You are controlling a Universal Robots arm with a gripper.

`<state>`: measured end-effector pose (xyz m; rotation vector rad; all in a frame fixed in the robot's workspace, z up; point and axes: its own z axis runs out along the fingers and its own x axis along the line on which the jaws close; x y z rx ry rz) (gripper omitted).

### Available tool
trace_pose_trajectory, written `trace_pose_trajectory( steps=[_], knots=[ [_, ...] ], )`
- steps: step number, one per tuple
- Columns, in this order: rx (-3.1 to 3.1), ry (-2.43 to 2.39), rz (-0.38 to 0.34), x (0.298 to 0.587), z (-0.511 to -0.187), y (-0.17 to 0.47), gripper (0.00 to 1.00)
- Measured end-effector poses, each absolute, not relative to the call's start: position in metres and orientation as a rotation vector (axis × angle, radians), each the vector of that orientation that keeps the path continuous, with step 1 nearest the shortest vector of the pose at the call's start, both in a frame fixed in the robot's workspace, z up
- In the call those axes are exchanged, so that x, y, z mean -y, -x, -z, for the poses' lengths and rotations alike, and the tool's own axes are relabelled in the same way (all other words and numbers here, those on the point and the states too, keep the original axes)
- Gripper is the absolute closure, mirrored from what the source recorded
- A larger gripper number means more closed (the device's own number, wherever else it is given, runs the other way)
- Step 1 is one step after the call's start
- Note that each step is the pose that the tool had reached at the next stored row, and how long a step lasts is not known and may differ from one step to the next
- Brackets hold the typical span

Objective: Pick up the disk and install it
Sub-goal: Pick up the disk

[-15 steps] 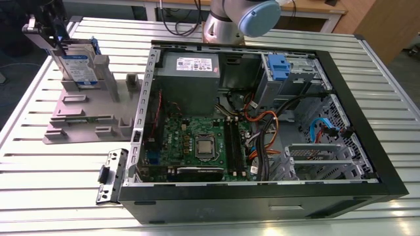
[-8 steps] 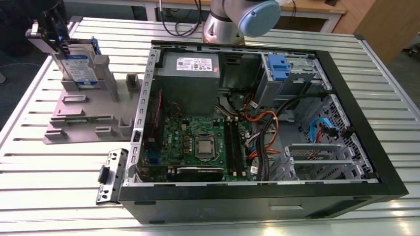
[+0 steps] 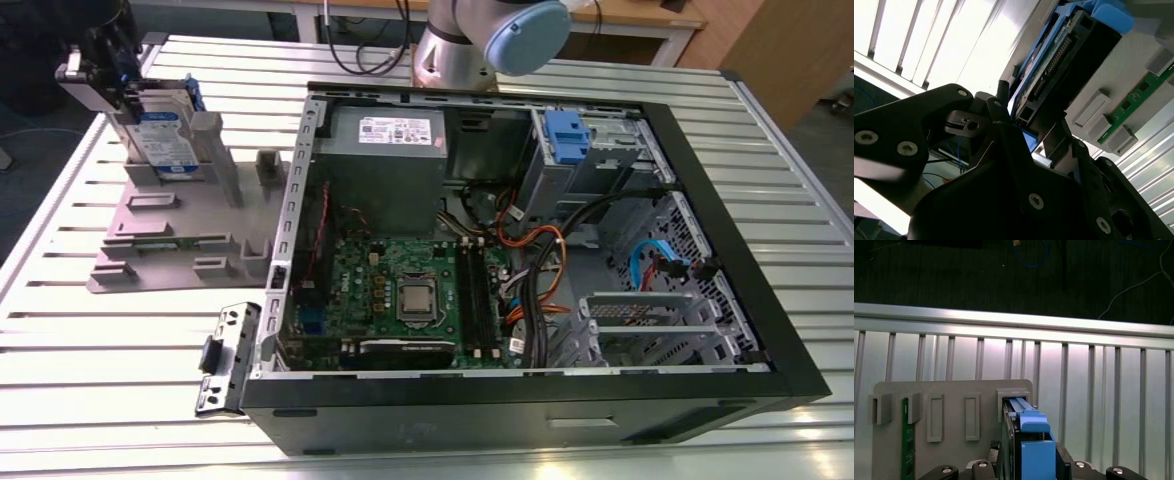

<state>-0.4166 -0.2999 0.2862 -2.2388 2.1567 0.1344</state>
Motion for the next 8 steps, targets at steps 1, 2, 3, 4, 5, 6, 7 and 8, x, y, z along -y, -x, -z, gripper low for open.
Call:
trace_pose_trajectory(
  steps=[1, 2, 3, 4, 5, 6, 7, 8],
  knots=[
    [-2.157, 2.239, -0.134, 0.2999, -0.2862, 0.4166, 0.47],
    [-2.157, 2.239, -0.134, 0.2999, -0.2861, 0.4166, 0.47],
    [-2.157, 2.239, -0.134, 0.2999, -0.2860, 0.4166, 0.47],
    [-2.157, 2.239, -0.134, 0.2999, -0.2860, 0.4166, 0.47],
    [-2.157, 2.239, -0.134, 0.2999, -0.2860, 0.4166, 0.47],
    [-2.157, 2.239, -0.134, 0.2999, -0.2860, 0.4166, 0.49],
    [-2.157, 2.239, -0.134, 0.2999, -0.2860, 0.4166, 0.49],
    [-2.157, 2.239, -0.134, 0.2999, -0.2860, 0.4166, 0.55]
  ],
)
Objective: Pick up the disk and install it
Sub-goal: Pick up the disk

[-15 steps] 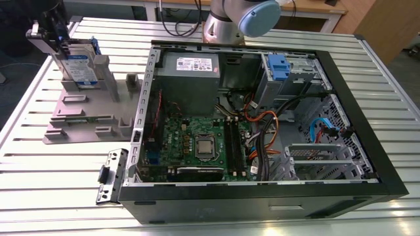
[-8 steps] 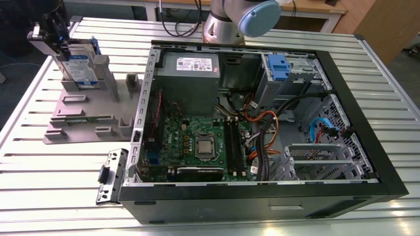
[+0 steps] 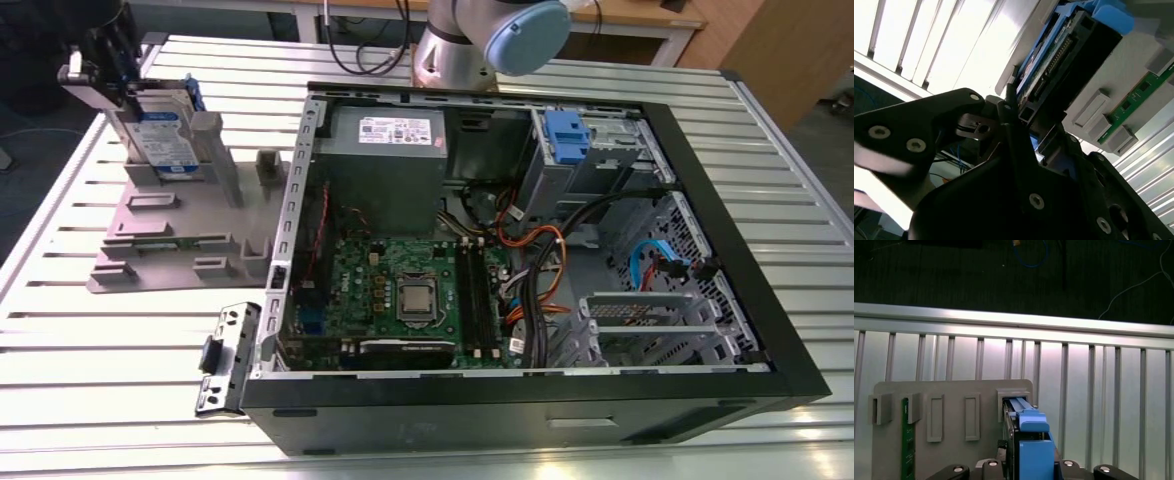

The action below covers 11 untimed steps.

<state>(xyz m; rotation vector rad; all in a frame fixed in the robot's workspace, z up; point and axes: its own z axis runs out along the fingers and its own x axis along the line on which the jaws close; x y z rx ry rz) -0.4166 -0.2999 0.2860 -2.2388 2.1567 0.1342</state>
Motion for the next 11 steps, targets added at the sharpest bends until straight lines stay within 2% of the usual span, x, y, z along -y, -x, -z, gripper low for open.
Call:
trace_pose_trajectory(
  steps=[1, 3, 11],
  knots=[
    [-2.157, 2.239, -0.134, 0.2999, -0.2860, 0.4166, 0.61],
    [-2.157, 2.239, -0.134, 0.2999, -0.2859, 0.4166, 0.64],
    [-2.156, 2.238, -0.134, 0.2999, -0.2857, 0.4166, 0.64]
  ],
)
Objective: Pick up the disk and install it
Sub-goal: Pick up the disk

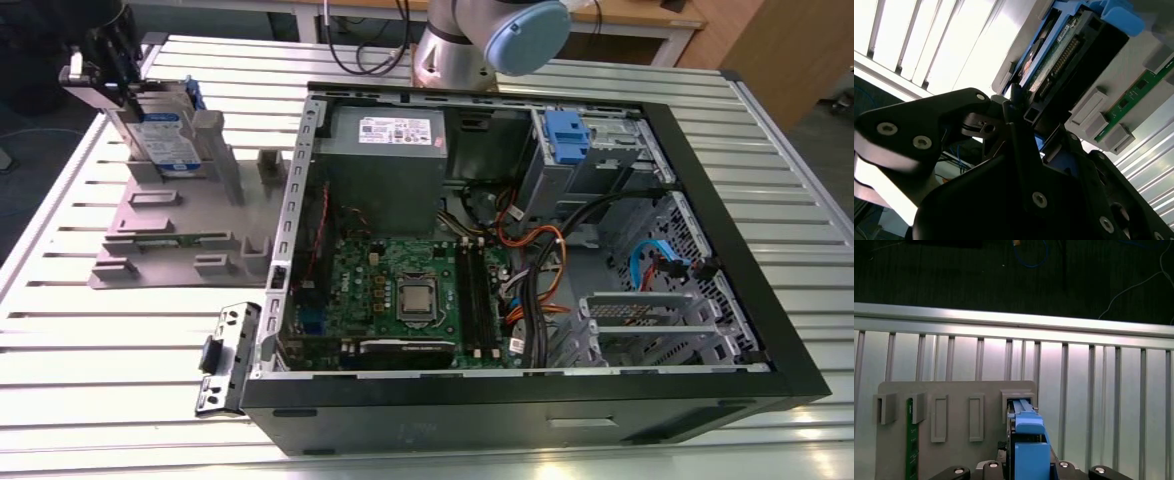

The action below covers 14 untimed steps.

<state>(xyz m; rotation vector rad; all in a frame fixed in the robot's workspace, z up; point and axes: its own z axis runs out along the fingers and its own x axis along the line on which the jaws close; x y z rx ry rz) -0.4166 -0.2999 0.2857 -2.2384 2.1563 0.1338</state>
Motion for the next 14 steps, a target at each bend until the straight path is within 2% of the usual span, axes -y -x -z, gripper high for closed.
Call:
trace_pose_trajectory(
  steps=[14],
  knots=[
    [-2.157, 2.239, -0.134, 0.2999, -0.2898, 0.4166, 0.64]
  ],
)
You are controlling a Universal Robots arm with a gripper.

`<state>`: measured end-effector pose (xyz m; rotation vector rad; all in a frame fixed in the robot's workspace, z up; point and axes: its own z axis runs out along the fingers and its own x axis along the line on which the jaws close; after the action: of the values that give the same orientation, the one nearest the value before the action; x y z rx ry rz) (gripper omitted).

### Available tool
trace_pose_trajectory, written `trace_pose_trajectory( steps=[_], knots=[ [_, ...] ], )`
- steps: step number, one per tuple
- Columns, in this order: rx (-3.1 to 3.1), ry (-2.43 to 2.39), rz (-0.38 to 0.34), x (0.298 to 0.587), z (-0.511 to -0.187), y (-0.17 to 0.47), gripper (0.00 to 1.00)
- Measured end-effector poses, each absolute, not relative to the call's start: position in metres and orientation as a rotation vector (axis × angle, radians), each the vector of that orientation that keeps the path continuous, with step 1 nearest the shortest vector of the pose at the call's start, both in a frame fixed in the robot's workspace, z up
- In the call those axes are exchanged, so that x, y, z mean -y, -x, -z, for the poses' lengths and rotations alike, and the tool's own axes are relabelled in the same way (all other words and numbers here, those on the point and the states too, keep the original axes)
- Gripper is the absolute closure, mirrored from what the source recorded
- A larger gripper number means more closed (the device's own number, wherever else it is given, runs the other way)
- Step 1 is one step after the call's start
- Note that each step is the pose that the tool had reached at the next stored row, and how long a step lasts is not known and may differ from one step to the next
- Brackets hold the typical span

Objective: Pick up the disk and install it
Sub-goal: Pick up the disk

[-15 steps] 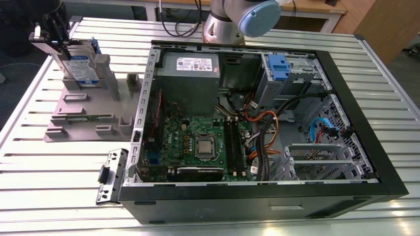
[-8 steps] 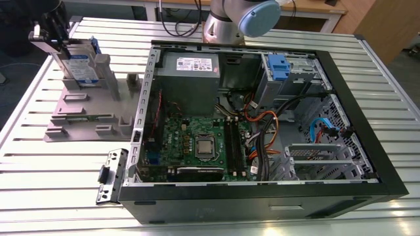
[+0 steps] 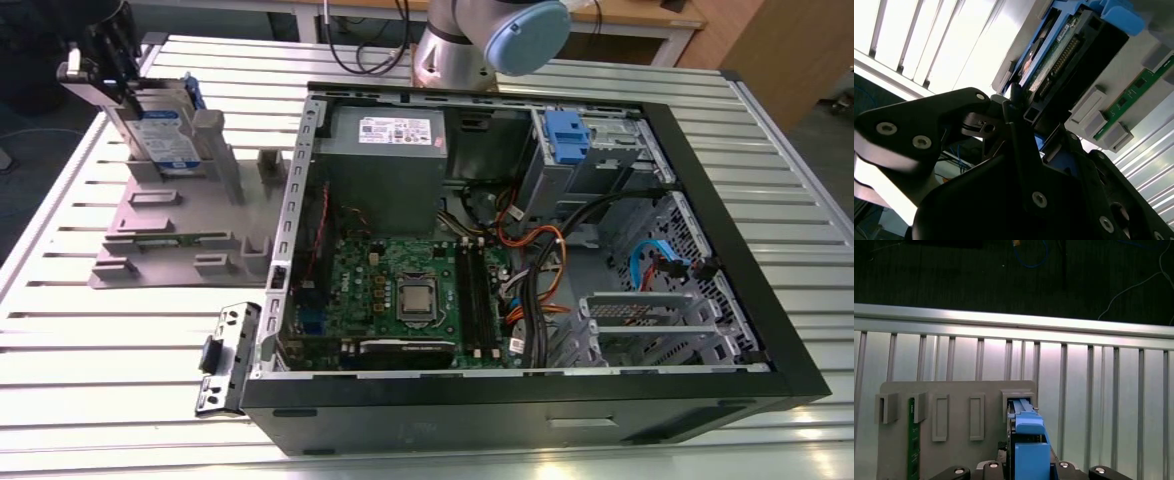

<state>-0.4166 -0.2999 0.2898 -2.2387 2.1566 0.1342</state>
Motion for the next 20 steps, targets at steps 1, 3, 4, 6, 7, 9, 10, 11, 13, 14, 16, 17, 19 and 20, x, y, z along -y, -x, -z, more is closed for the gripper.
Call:
trace_pose_trajectory(
  steps=[1, 3, 4, 6, 7, 9, 10, 11, 13, 14, 16, 17, 19, 20],
  knots=[
    [-2.157, 2.239, -0.134, 0.2999, -0.2900, 0.4166, 0.64],
    [-2.157, 2.239, -0.134, 0.2999, -0.2904, 0.4166, 0.64],
    [-2.157, 2.239, -0.134, 0.2999, -0.2906, 0.4166, 0.64],
    [-2.157, 2.239, -0.134, 0.2999, -0.2911, 0.4166, 0.64],
    [-2.157, 2.239, -0.134, 0.2999, -0.2912, 0.4166, 0.64],
    [-2.157, 2.239, -0.134, 0.2999, -0.2916, 0.4166, 0.64],
    [-2.157, 2.239, -0.134, 0.2999, -0.2918, 0.4166, 0.64],
    [-2.157, 2.239, -0.134, 0.2999, -0.2919, 0.4166, 0.64],
    [-2.157, 2.239, -0.134, 0.2999, -0.2923, 0.4166, 0.64],
    [-2.157, 2.239, -0.134, 0.2999, -0.2925, 0.4166, 0.64],
    [-2.157, 2.239, -0.134, 0.2999, -0.2927, 0.4166, 0.64],
    [-2.157, 2.239, -0.134, 0.2999, -0.2929, 0.4166, 0.64],
    [-2.157, 2.239, -0.134, 0.2999, -0.2932, 0.4166, 0.64],
    [-2.157, 2.239, -0.134, 0.2999, -0.2934, 0.4166, 0.64]
  ],
)
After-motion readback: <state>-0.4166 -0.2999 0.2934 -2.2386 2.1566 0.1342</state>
